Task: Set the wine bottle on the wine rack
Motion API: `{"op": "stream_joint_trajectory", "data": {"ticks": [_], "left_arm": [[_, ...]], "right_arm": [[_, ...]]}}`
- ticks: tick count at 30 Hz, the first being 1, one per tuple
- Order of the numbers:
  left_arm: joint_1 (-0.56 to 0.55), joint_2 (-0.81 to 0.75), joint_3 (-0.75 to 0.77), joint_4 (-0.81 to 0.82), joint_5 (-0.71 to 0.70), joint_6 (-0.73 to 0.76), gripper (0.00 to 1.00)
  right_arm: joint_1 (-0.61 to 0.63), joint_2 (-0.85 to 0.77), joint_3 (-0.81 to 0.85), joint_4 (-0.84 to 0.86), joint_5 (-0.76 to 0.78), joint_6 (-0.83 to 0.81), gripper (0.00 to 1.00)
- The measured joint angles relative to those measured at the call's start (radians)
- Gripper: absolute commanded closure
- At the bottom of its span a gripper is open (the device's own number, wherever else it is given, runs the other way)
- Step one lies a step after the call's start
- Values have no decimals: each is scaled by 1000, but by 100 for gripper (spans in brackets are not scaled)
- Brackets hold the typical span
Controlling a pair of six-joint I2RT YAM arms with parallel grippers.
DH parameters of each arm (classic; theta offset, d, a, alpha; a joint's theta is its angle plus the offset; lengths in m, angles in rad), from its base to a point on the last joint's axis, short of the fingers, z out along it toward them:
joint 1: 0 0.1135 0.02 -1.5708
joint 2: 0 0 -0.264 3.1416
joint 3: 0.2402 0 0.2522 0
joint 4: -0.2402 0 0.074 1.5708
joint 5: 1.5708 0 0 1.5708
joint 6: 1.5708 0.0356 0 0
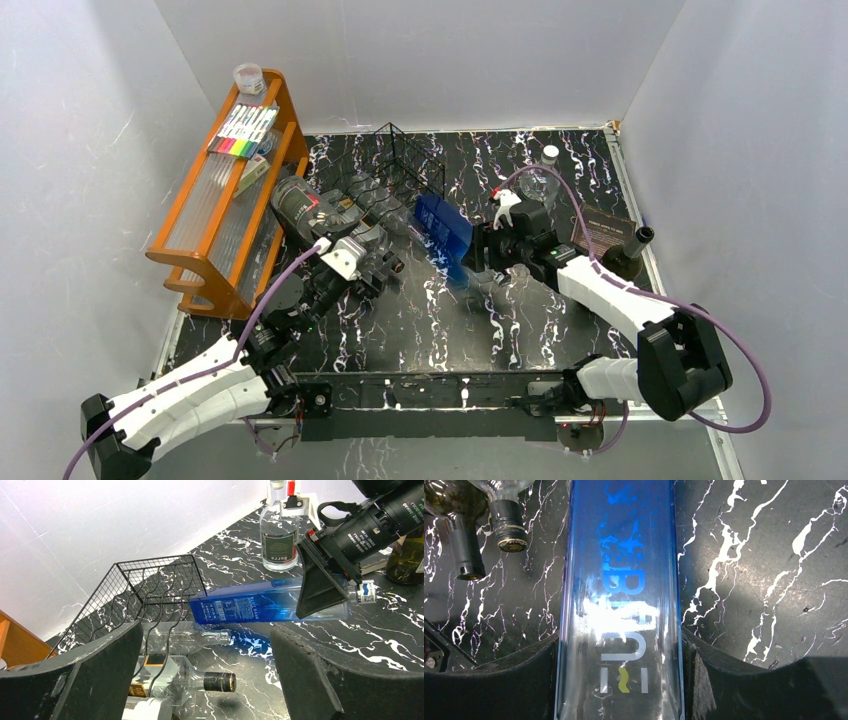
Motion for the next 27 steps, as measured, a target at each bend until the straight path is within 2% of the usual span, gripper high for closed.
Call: {"op": "stream_joint_trajectory", "data": {"ticks": [6, 15, 16, 21, 27], "left_arm": [[0, 0, 0, -6, 1, 0, 2], [0, 6, 0, -6, 5, -2, 2], [0, 9, 0, -6, 5, -2, 2], [0, 32, 0, -6, 16, -8, 2], [0, 42, 0, -6, 19, -10, 2]], "right_arm": [[0, 15, 2, 51, -6, 9, 100], [0, 127, 2, 235, -40, 25, 100], [0, 185, 2, 315, -45, 27, 100], [0, 350, 75, 445, -62, 30, 100], [0, 515, 197, 525, -79, 21, 100]]}}
